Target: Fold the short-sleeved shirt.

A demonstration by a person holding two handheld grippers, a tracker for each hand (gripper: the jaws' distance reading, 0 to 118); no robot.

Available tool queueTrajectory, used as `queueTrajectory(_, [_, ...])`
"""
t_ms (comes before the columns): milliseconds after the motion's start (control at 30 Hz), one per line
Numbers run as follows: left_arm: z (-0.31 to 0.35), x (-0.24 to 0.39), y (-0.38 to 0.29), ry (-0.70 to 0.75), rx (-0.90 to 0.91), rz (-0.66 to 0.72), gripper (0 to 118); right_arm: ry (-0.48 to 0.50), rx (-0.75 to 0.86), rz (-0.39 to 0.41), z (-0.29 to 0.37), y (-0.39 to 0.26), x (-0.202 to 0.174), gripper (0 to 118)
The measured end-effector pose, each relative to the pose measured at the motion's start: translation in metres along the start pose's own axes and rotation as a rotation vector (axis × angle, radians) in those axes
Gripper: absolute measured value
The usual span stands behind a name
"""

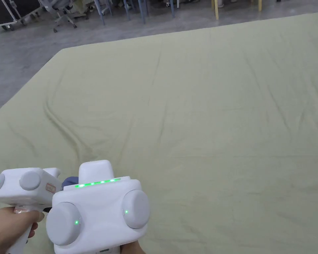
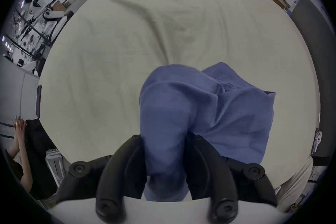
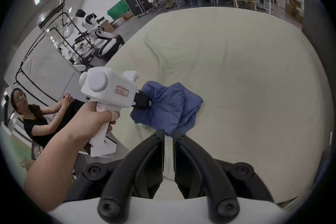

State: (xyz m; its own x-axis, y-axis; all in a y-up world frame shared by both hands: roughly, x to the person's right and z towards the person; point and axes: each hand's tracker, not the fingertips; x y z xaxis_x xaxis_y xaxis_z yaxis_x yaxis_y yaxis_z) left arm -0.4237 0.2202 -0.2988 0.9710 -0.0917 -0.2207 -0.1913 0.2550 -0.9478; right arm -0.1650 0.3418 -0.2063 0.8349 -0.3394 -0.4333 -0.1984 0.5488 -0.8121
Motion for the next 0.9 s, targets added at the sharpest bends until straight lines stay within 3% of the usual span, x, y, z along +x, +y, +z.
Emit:
queueTrajectory(67, [0.009, 0.007, -0.003, 0.092, 0.001, 0.018, 103, 0.016, 0.003, -0.017, 0.006, 0.001, 0.011, 12])
queueTrajectory(100, [0.017, 0.013, -0.004, 0.167, 0.009, 0.03, 118, 0.034, 0.006, -0.027, 0.012, 0.001, 0.018, 12])
queueTrajectory(133, [0.036, 0.017, -0.007, 0.187, 0.087, 0.011, 118, 0.054, 0.018, -0.041, 0.019, 0.002, 0.027, 12])
queueTrajectory(233, [0.101, 0.044, -0.011, 0.047, 0.359, 0.032, 118, 0.097, 0.129, -0.059, 0.055, 0.002, 0.068, 15])
queueTrajectory(333, [0.16, 0.083, -0.01, -0.13, 0.468, 0.052, 118, 0.106, 0.296, 0.068, 0.099, -0.009, 0.134, 17])
queueTrajectory(367, [0.179, 0.102, -0.012, -0.171, 0.496, 0.03, 118, 0.032, 0.344, 0.073, 0.114, -0.013, 0.159, 17])
queueTrajectory(400, [0.191, 0.117, -0.01, -0.197, 0.512, -0.004, 109, -0.072, 0.368, 0.064, 0.129, -0.012, 0.177, 17])
queueTrajectory(467, [0.226, 0.162, -0.02, -0.21, 0.665, -0.071, 0, -0.273, 0.43, 0.026, 0.166, -0.004, 0.22, 17])
queueTrajectory(533, [0.249, 0.202, -0.018, -0.123, 0.766, -0.102, 0, -0.35, 0.495, -0.024, 0.209, 0.007, 0.256, 17])
queueTrajectory(667, [0.301, 0.268, -0.012, -0.207, 0.928, -0.105, 0, -0.469, 0.689, -0.054, 0.303, 0.024, 0.301, 17])
queueTrajectory(800, [0.349, 0.322, -0.016, -0.25, 1.065, -0.078, 0, -0.613, 0.796, 0.065, 0.365, 0.036, 0.306, 17])
queueTrajectory(900, [0.376, 0.353, -0.029, -0.294, 1.163, -0.055, 0, -0.637, 0.829, 0.112, 0.392, 0.04, 0.304, 17])
